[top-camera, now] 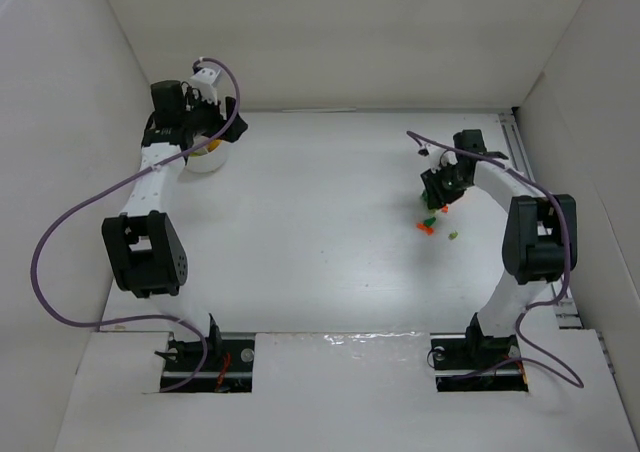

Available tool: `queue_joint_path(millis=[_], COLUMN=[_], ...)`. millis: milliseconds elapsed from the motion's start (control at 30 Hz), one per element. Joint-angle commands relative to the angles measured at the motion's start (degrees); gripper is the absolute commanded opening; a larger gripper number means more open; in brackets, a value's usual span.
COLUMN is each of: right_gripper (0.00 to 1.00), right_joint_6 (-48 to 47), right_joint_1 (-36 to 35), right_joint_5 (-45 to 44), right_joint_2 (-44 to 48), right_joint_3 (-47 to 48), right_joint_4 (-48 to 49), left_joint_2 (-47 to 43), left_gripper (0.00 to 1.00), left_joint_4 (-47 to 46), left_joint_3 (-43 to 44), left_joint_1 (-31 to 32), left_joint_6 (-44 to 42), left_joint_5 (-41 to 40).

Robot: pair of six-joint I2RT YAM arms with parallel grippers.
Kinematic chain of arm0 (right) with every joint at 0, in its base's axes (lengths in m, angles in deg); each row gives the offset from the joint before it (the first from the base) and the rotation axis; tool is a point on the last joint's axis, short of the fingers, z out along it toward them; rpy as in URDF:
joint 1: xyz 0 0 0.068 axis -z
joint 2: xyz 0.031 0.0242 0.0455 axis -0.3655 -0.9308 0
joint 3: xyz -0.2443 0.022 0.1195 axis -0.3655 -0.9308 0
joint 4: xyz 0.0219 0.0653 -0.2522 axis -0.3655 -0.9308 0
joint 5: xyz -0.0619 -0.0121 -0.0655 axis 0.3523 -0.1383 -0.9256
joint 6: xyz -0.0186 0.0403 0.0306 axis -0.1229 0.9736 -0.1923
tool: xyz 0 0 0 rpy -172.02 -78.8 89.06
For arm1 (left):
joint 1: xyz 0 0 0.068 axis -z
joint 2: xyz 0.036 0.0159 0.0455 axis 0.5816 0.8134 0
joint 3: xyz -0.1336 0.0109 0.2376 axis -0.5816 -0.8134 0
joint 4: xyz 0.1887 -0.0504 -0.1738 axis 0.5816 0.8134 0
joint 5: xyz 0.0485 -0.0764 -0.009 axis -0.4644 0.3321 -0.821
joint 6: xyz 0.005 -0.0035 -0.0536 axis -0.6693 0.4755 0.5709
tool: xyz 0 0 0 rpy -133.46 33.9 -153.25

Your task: Sort the legos into containers by color

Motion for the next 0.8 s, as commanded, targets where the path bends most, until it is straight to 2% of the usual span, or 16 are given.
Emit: queue_joint_path(millis=[0, 100, 200, 300, 400, 500, 600, 733, 767], right_gripper=[0.26, 0.24, 0.24, 0.23, 0.23, 0.23, 0.22, 0.20, 0.20], right_joint_6=[0.45, 3.34, 10.44, 20.61, 30.89, 36.20, 42.09, 50.35, 53.76], right_joint_1=[0.55, -1.02, -3.49, -5.42, -5.95, -6.57, -7.10, -7.10, -7.10], right_joint_5=[10.15, 15.00, 20.98, 27.13, 33.46, 39.87, 47.15, 55.35, 56.75], right_joint_2=[3.53, 4.15, 2.83, -0.40, -4.45, -7.01, -10.00, -11.67, -11.67], right_joint_3=[5.83, 11.89, 18.22, 24.28, 28.42, 31.13, 32.38, 30.82, 30.28], right_joint_4=[-3.90, -7.23, -6.03, -3.30, 1.00, 4.44, 7.07, 14.97, 17.25], left_joint_2=[0.65, 3.21, 2.51, 1.28, -0.21, -1.70, -2.33, -2.33, -1.72], left_gripper=[0.71, 0.71, 0.71, 0.70, 0.70, 0.70, 0.69, 0.68, 0.68], left_joint_4=[1.59, 2.24, -1.11, -2.78, -3.40, -6.73, -13.93, -28.15, -35.84], left_joint_3=[3.90, 3.84, 1.37, -0.03, -1.61, -4.86, -7.94, -11.10, -11.89], left_joint_1=[-0.47, -0.47, 1.19, 3.56, 5.84, 6.56, 7.61, 8.67, 9.28], left_joint_6=[2.84, 9.85, 13.74, 14.27, 10.42, 7.42, 9.52, 22.24, 29.06], left_joint_5=[15.13, 24.08, 27.01, 27.72, 26.23, 28.42, 33.07, 35.28, 35.28])
